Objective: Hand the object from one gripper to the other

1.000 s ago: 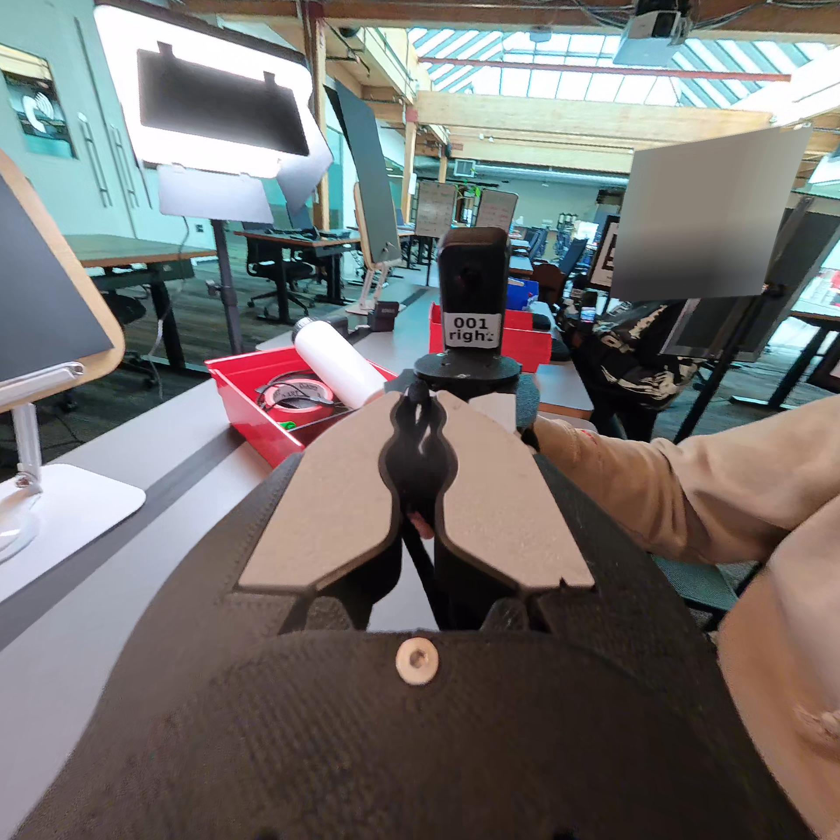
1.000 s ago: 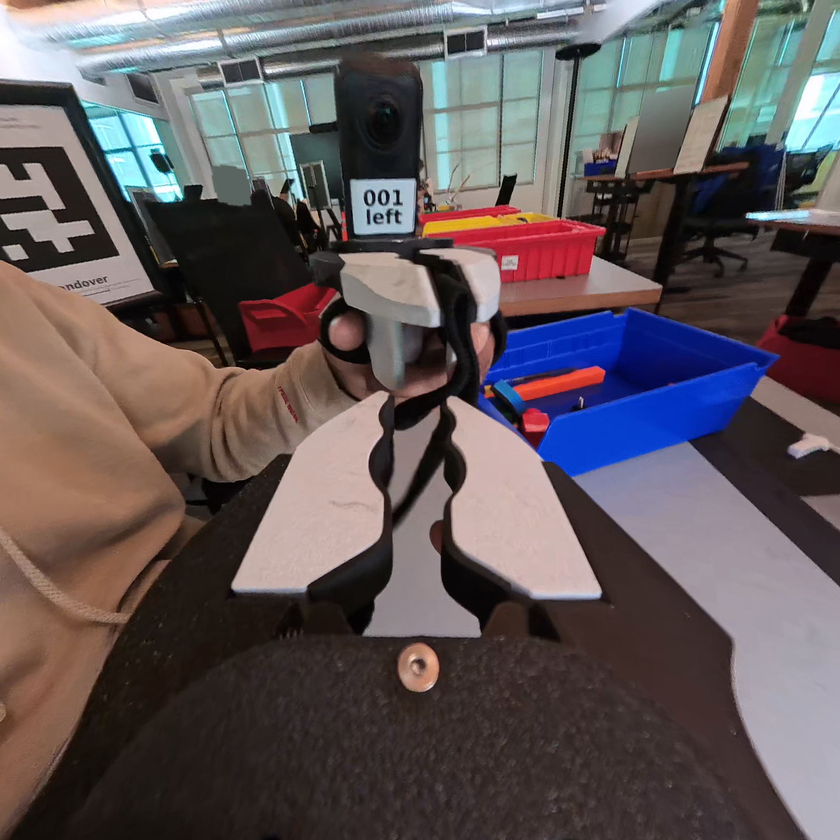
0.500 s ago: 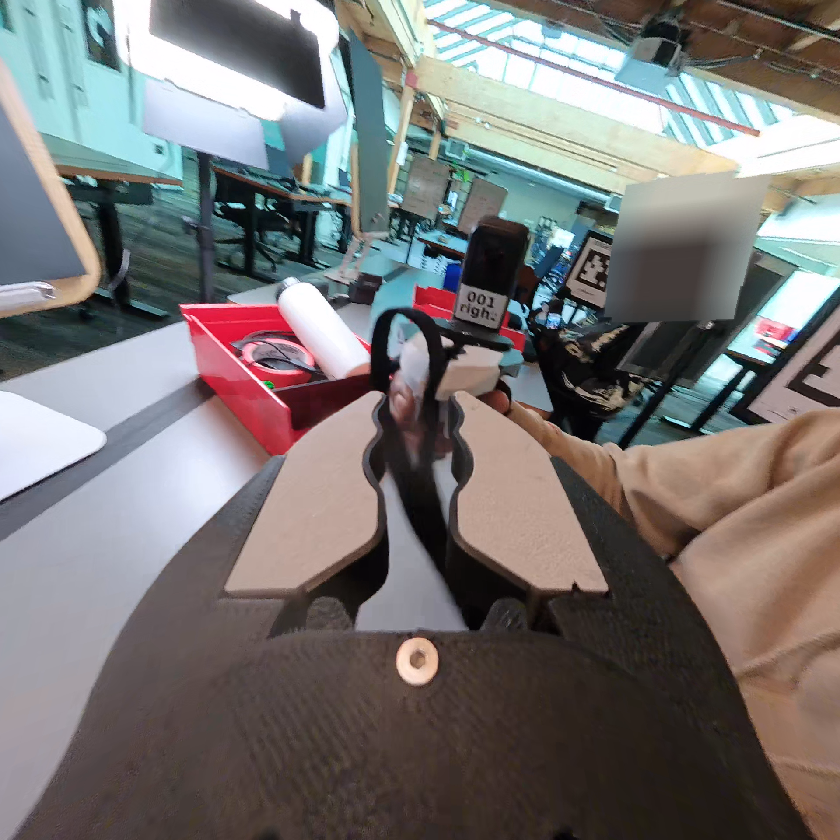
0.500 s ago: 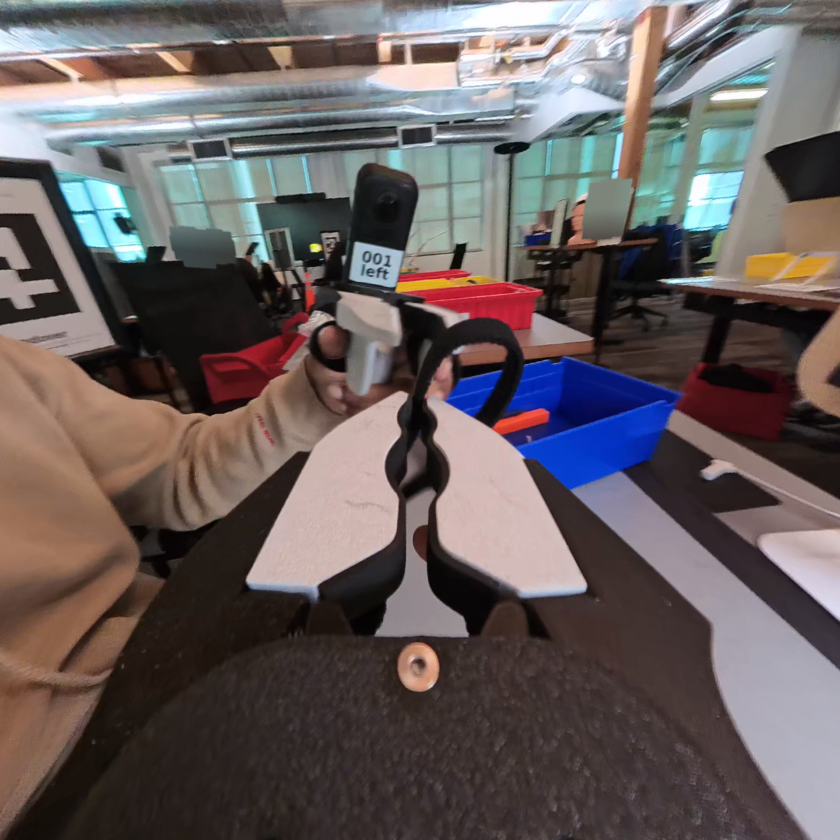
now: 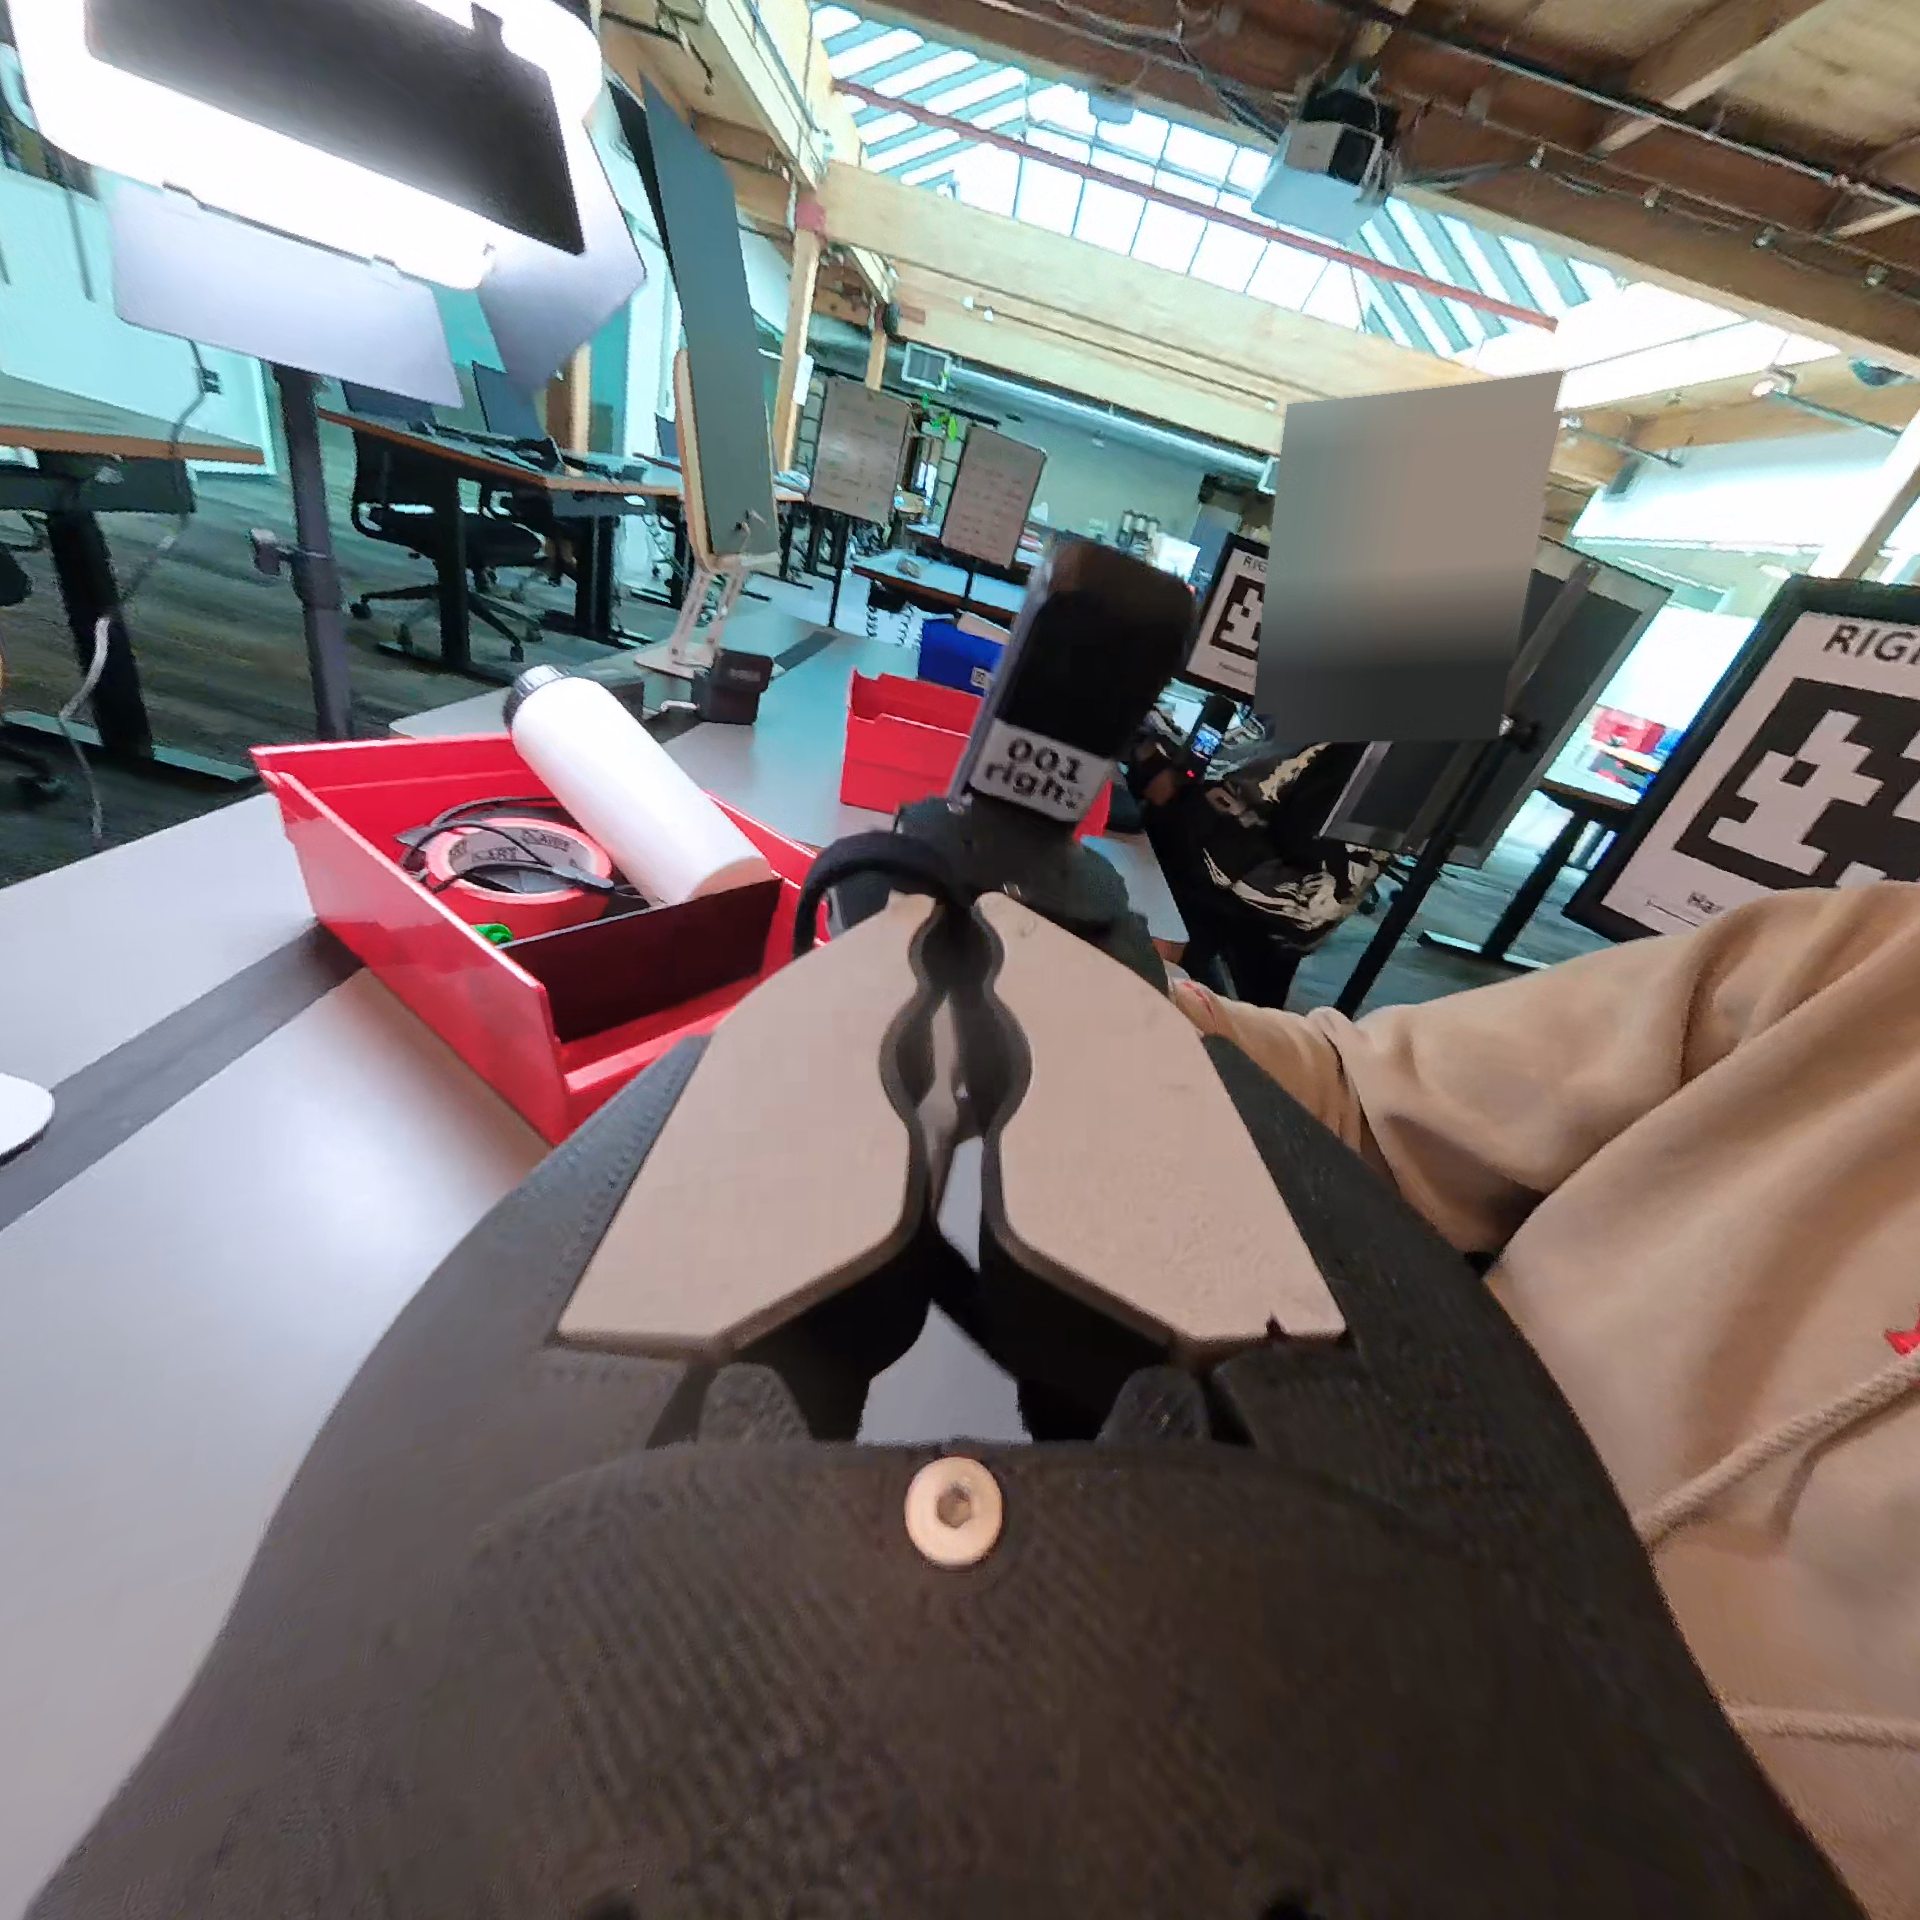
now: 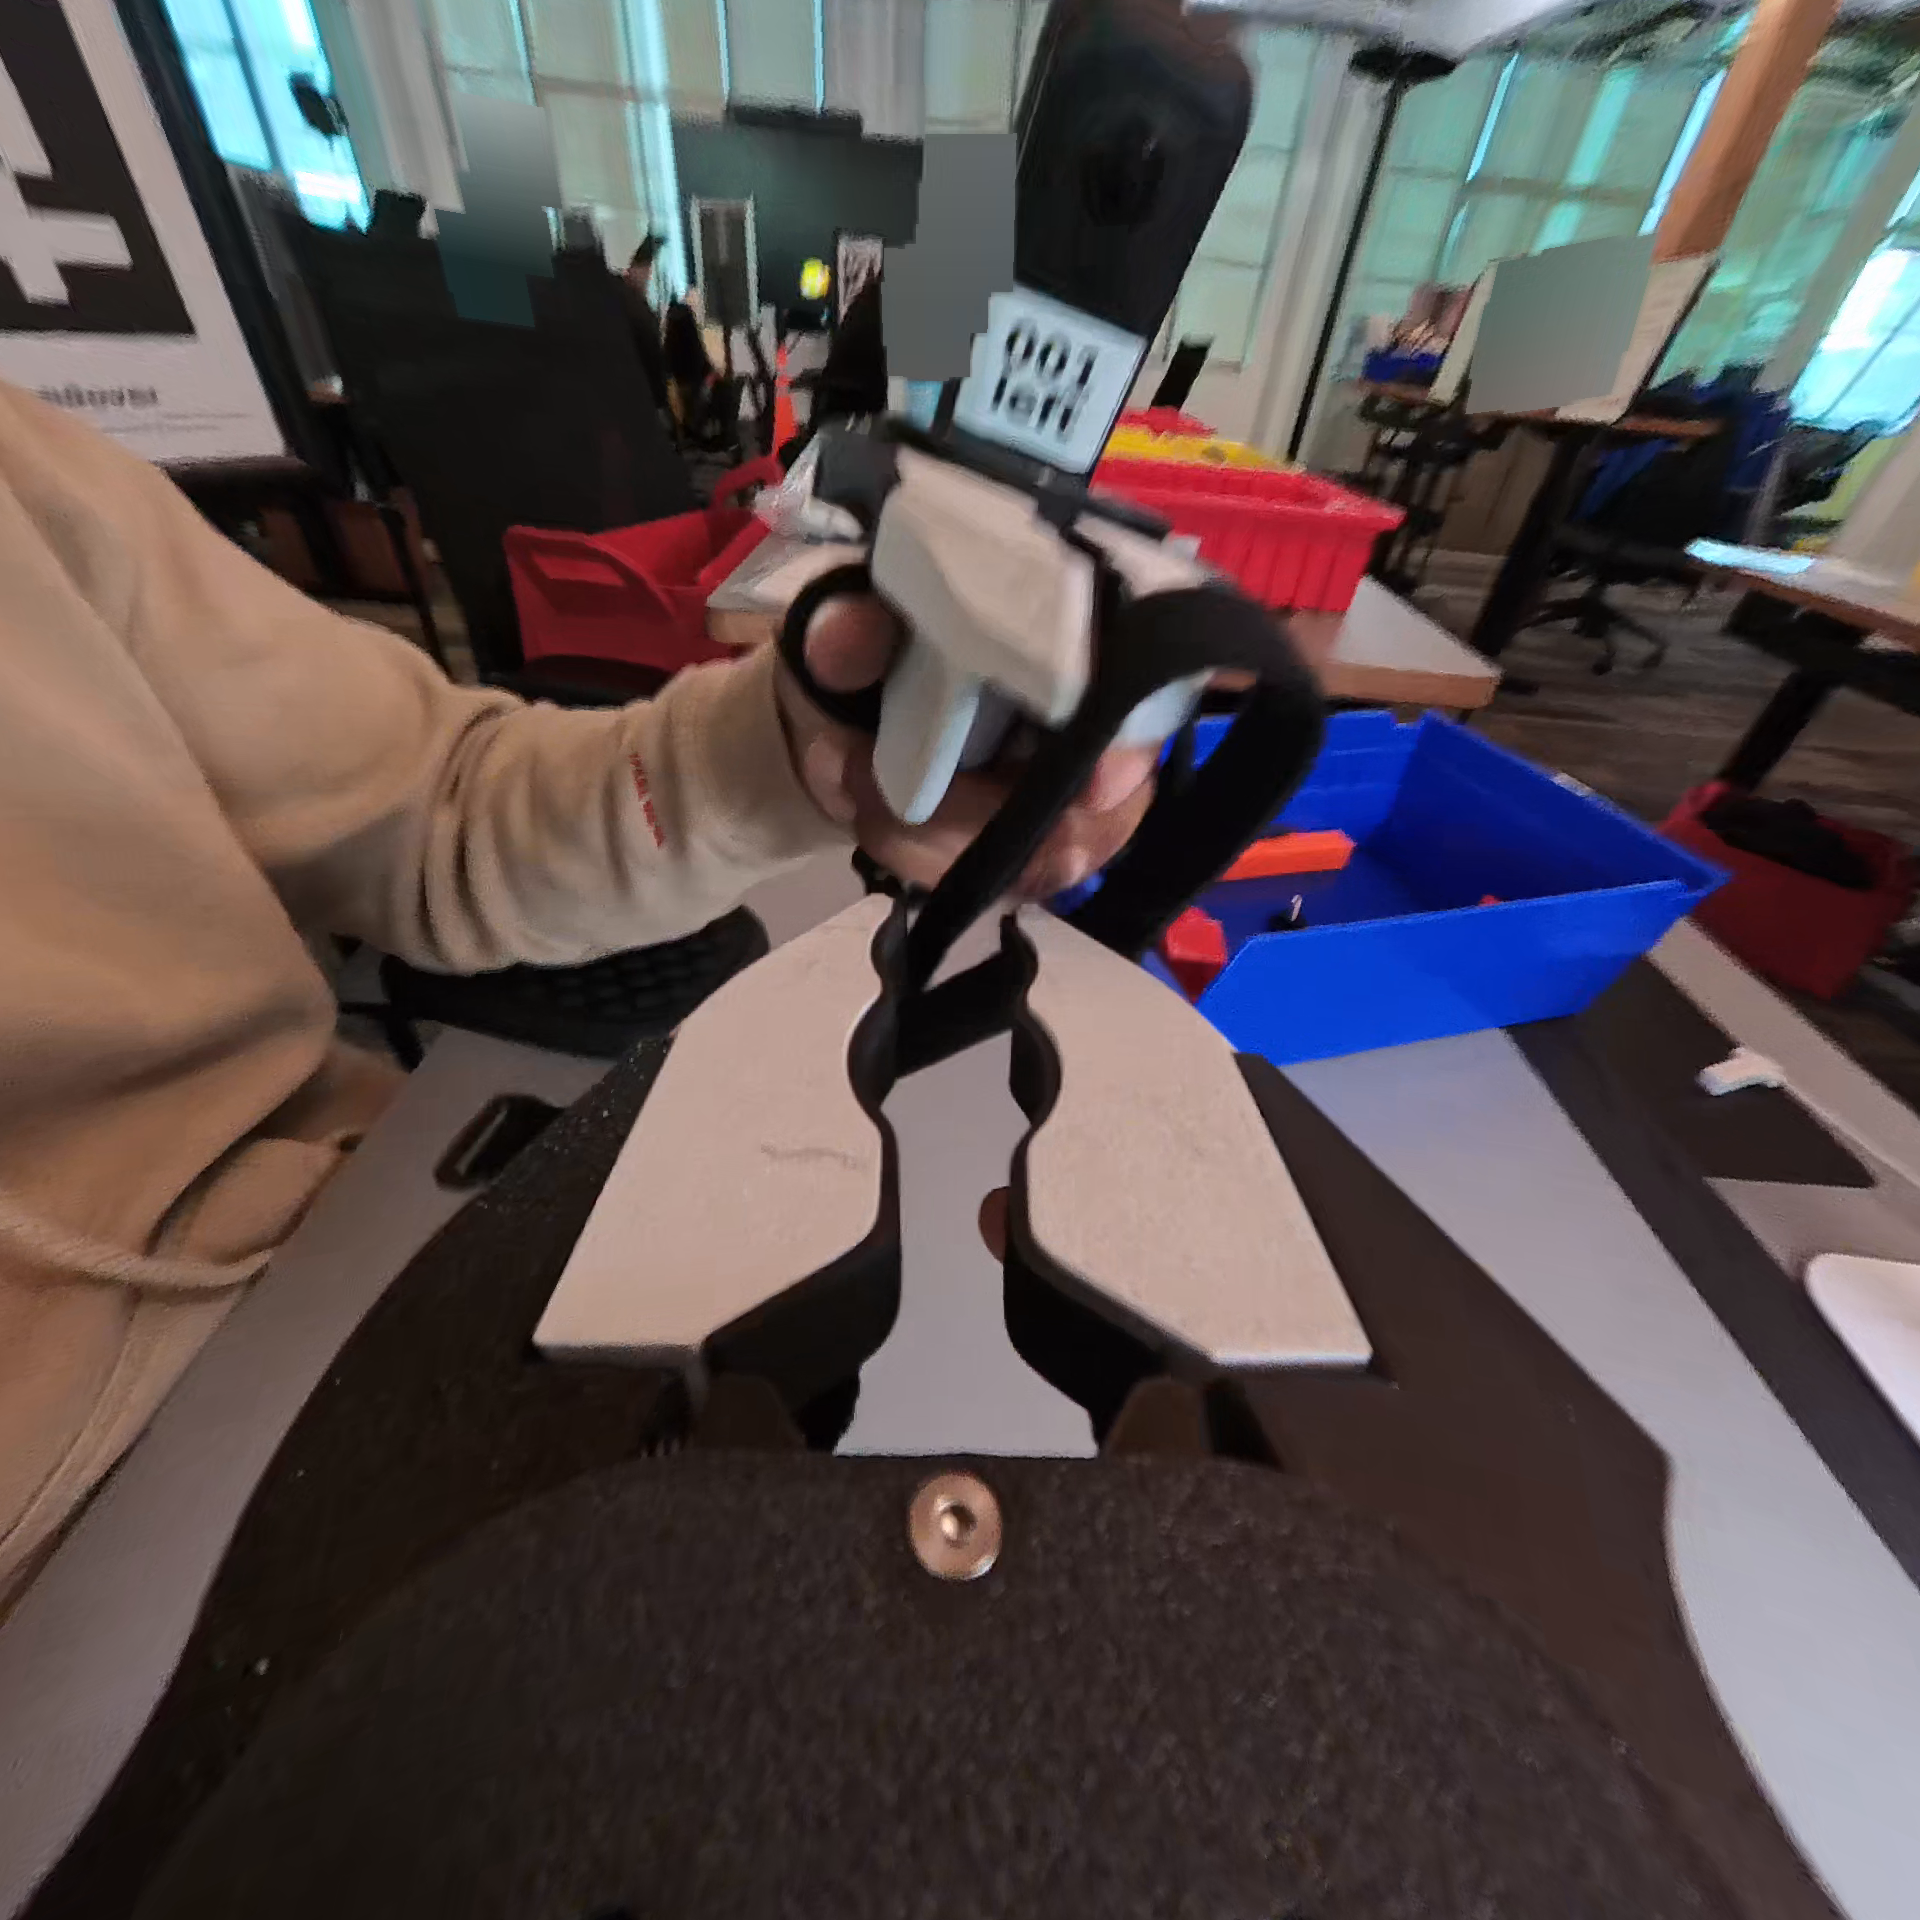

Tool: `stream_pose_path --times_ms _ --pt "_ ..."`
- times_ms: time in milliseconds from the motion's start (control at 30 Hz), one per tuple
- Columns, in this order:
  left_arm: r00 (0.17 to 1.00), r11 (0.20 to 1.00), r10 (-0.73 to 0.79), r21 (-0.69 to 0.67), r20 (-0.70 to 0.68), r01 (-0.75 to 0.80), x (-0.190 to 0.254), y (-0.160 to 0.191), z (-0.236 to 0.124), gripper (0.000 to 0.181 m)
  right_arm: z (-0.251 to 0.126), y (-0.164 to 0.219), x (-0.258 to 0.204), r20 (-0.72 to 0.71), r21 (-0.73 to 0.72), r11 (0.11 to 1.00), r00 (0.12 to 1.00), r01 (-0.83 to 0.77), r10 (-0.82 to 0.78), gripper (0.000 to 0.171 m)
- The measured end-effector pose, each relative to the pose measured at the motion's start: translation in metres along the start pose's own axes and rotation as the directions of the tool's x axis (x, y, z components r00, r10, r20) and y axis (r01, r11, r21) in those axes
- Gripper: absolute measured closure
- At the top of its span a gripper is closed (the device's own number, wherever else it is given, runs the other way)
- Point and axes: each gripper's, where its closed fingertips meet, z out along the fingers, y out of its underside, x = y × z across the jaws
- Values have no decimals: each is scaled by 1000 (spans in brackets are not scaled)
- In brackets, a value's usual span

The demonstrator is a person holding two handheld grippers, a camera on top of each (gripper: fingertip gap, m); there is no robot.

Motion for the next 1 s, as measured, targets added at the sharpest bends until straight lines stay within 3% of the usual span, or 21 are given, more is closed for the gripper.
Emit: stream_pose_path --times_ms 133,267,400,500,667,800,867,1000 --pt "999 999 -3 38 35 1 -9 -4 -5 178 14 17 -6 9 -76 996 999 51 -50 169" --pt "998 1000 -1 -26 -70 0 0 8 -6 153 4 -1 -5 37 2 999 998 -48 47 170" --pt "995 999 11 -37 -94 -15 5 13 -2 163 -1 1 0 24 -19 996 996 -82 82 170" --pt "994 996 19 -86 -111 -29 11 18 -1 150 2 2 1 11 -29 995 996 -93 93 170" --pt "994 989 61 -130 -91 -73 8 26 0 151 -4 -7 4 31 28 986 986 -165 164 170" --pt "995 985 89 -142 -47 -94 2 30 6 178 -2 -2 3 9 -17 991 992 -130 130 170" --pt "995 983 87 -156 -48 -94 2 31 5 179 -1 -1 3 1 -22 992 992 -126 126 169" --pt "998 995 60 -83 -26 -63 1 16 3 179 0 9 2 19 -49 993 994 -103 104 155"
